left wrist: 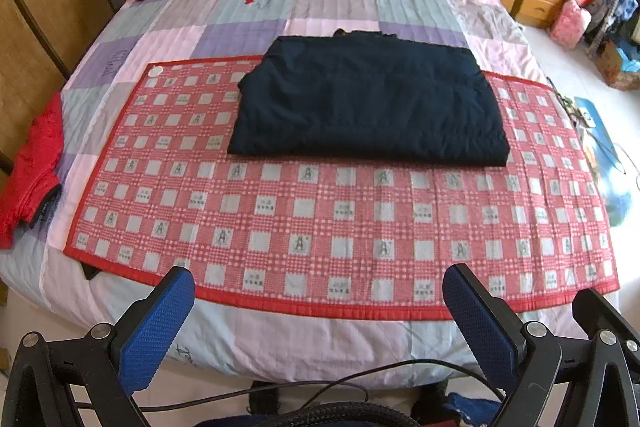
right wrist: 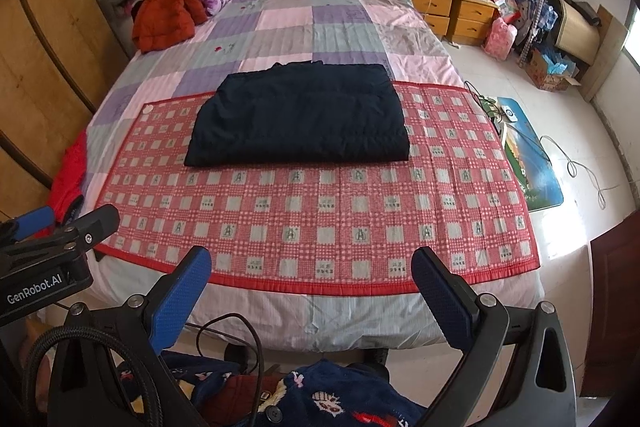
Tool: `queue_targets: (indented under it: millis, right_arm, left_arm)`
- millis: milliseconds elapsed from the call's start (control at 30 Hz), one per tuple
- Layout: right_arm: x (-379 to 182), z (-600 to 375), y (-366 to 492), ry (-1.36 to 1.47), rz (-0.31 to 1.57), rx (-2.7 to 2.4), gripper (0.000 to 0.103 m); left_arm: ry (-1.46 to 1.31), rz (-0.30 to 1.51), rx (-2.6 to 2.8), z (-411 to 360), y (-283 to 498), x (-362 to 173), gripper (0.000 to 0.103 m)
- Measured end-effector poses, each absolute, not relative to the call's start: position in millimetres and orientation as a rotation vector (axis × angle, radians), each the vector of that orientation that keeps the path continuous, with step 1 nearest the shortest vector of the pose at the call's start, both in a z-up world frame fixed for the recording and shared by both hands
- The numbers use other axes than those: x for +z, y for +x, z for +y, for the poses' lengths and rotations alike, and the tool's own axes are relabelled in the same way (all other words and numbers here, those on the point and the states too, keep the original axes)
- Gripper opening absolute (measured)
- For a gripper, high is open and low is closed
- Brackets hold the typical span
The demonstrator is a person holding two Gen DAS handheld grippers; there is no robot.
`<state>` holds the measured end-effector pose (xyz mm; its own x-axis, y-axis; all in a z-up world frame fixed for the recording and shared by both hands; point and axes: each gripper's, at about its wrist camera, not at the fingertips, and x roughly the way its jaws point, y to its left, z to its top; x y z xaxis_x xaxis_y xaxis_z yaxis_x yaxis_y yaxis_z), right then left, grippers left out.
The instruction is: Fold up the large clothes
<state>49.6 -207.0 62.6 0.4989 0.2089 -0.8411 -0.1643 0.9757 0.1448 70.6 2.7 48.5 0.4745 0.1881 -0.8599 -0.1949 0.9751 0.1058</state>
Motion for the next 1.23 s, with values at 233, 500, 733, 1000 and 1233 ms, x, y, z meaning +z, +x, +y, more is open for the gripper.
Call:
queue_targets:
  millis: [233, 500, 733, 1000, 1233]
  right_arm:
    - [64.0, -207.0, 50.2, 0.044, 1.025, 0.226, 0.102]
    - [64.5, -205.6, 51.3, 0.047, 1.03, 0.23, 0.102]
    - [64.6, -207.7, 52.7, 0.045, 1.032, 0.234, 0.102]
    - [64.7, -208.0, 52.7, 0.045, 1.031, 0.234, 0.102]
    - [64.8, -207.7, 52.8, 0.046, 1.031, 0.232, 0.102]
  left_arm:
    - [-0.006, 1.05, 0.237, 2.3, 70.5, 47.9, 0.102]
    - [-0.008, 1.051, 0.236, 1.9, 71.1, 48.0, 0.102]
    - [-0.008, 1.052, 0.233, 1.8, 71.2, 47.2, 0.102]
    - [-0.008, 1.05, 0.232, 2.5, 70.9, 47.7, 0.102]
    - [-0.012, 1.05, 0.22, 1.4, 69.7, 43.2, 0.102]
